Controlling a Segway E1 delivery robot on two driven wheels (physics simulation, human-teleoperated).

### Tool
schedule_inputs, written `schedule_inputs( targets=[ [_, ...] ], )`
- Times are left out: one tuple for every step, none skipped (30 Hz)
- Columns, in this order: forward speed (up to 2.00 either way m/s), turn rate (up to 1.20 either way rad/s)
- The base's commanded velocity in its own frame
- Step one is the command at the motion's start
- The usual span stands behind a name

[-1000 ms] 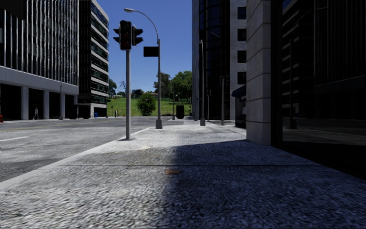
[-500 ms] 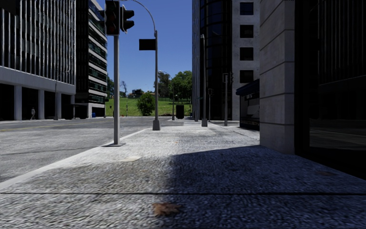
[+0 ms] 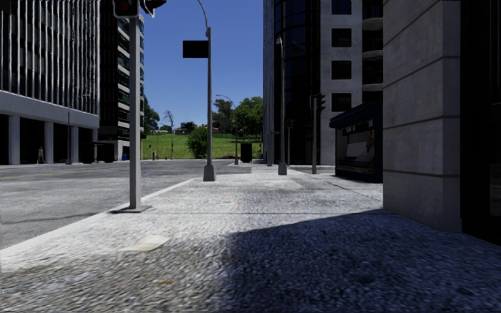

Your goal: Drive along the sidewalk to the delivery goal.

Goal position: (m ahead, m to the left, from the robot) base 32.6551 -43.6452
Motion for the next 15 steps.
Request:
schedule_inputs(
  targets=[
    [2.0,-0.13],
    [2.0,-0.13],
    [2.0,-0.13],
    [2.0,-0.13],
    [2.0,-0.13],
    [2.0,-0.13],
    [2.0,-0.13],
    [2.0,-0.14],
    [2.0,-0.17],
    [2.0,-0.22],
    [2.0,-0.22],
    [2.0,-0.26],
    [2.0,-0.27],
    [2.0,-0.3],
    [2.0,-0.31]
  ],
)
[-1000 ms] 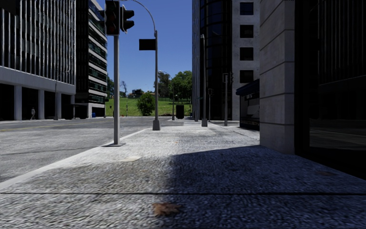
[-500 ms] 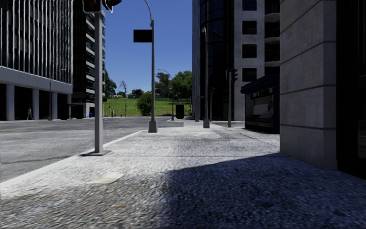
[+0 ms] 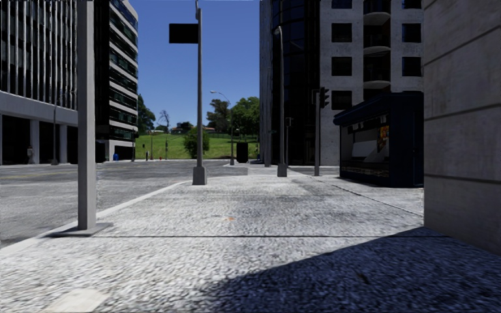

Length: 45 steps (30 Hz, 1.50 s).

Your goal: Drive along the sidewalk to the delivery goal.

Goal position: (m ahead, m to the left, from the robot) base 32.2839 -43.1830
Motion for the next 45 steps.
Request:
schedule_inputs(
  targets=[
    [2.0,-0.31],
    [2.0,-0.31],
    [2.0,-0.31],
    [2.0,-0.31],
    [2.0,-0.31],
    [2.0,-0.31],
    [2.0,-0.31],
    [2.0,-0.32],
    [2.0,-0.32],
    [2.0,-0.35],
    [2.0,-0.35],
    [2.0,-0.35],
    [2.0,-0.36],
    [2.0,-0.36],
    [2.0,-0.36],
    [2.0,-0.36],
    [2.0,-0.36],
    [2.0,-0.36],
    [2.0,-0.36],
    [2.0,-0.36],
    [2.0,-0.36],
    [2.0,-0.36],
    [2.0,-0.36],
    [2.0,-0.36],
    [2.0,-0.36],
    [2.0,-0.36],
    [2.0,-0.36],
    [2.0,-0.36],
    [2.0,-0.36],
    [2.0,-0.36],
    [2.0,-0.36],
    [2.0,-0.36],
    [2.0,-0.36],
    [2.0,-0.36],
    [2.0,-0.36],
    [2.0,-0.36],
    [2.0,-0.36],
    [2.0,-0.36],
    [2.0,-0.36],
    [2.0,-0.36],
    [2.0,-0.36],
    [2.0,-0.36],
    [2.0,-0.36],
    [2.0,-0.36],
    [2.0,-0.36]
  ],
)
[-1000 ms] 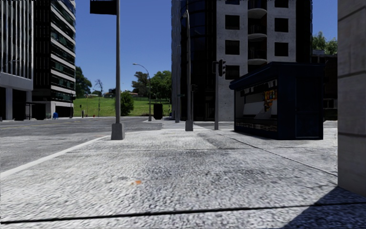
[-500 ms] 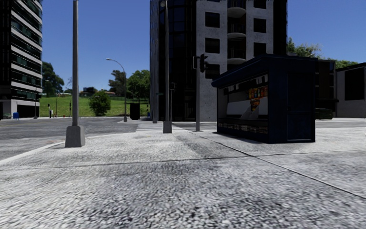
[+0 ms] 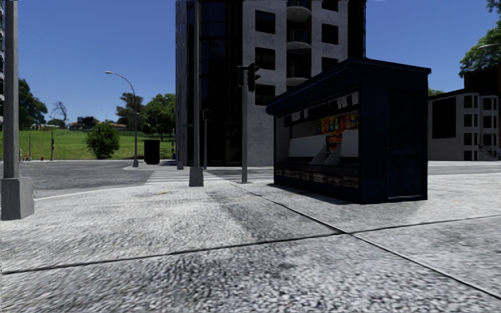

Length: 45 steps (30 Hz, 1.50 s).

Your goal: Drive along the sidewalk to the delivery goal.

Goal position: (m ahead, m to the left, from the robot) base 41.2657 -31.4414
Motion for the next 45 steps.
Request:
schedule_inputs(
  targets=[
    [2.0,-0.36],
    [2.0,-0.36],
    [2.0,-0.36],
    [2.0,-0.36],
    [2.0,-0.36],
    [2.0,-0.36],
    [2.0,-0.33],
    [2.0,0.0],
    [2.0,0.0],
    [2.0,0.0],
    [2.0,0.0],
    [2.0,0.0],
    [2.0,0.0],
    [2.0,0.0],
    [2.0,0.0],
    [2.0,0.0],
    [2.0,0.0],
    [2.0,0.0],
    [2.0,0.0],
    [2.0,0.0],
    [2.0,0.0],
    [2.0,0.0],
    [2.0,0.0],
    [2.0,0.0],
    [2.0,0.01],
    [2.0,0.05],
    [2.0,0.1],
    [2.0,0.11],
    [2.0,0.12],
    [2.0,0.12],
    [2.0,0.15],
    [2.0,0.19],
    [2.0,0.24],
    [2.0,0.28],
    [2.0,0.3],
    [2.0,0.33],
    [2.0,0.33],
    [2.0,0.36],
    [2.0,0.38],
    [2.0,0.39],
    [2.0,0.46],
    [2.0,0.48],
    [2.0,0.48],
    [2.0,0.49],
    [2.0,0.49]
  ],
)
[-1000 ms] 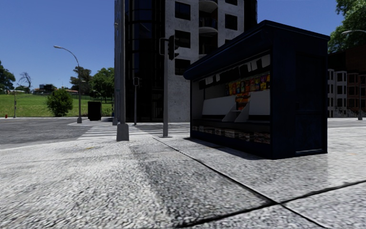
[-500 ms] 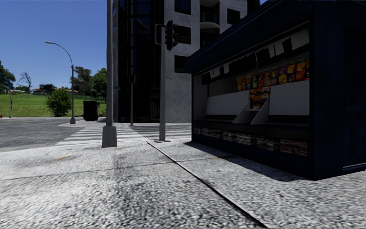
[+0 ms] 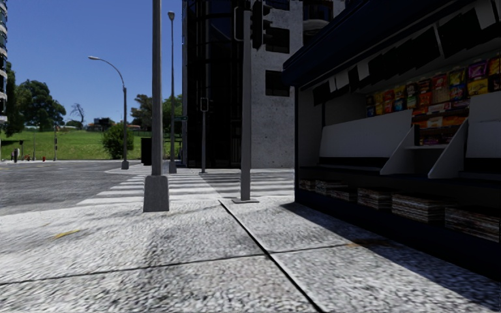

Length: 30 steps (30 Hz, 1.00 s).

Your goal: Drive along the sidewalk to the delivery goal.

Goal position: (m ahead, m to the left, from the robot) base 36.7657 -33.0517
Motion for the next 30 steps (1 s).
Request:
schedule_inputs(
  targets=[
    [2.0,0.49],
    [2.0,0.49],
    [2.0,0.49],
    [2.0,0.48],
    [2.0,0.48],
    [2.0,0.46],
    [2.0,0.41],
    [2.0,0.22],
    [2.0,0.07],
    [2.0,0.0],
    [2.0,0.0],
    [2.0,0.0],
    [2.0,0.0],
    [2.0,0.0],
    [2.0,0.0],
    [2.0,0.0],
    [2.0,0.0],
    [2.0,0.0],
    [2.0,0.0],
    [2.0,0.0],
    [2.0,0.0],
    [2.0,0.0],
    [2.0,0.08],
    [2.0,0.08],
    [2.0,0.17],
    [2.0,0.22],
    [2.0,0.24],
    [2.0,0.26],
    [2.0,0.27],
    [2.0,0.29]
  ],
)
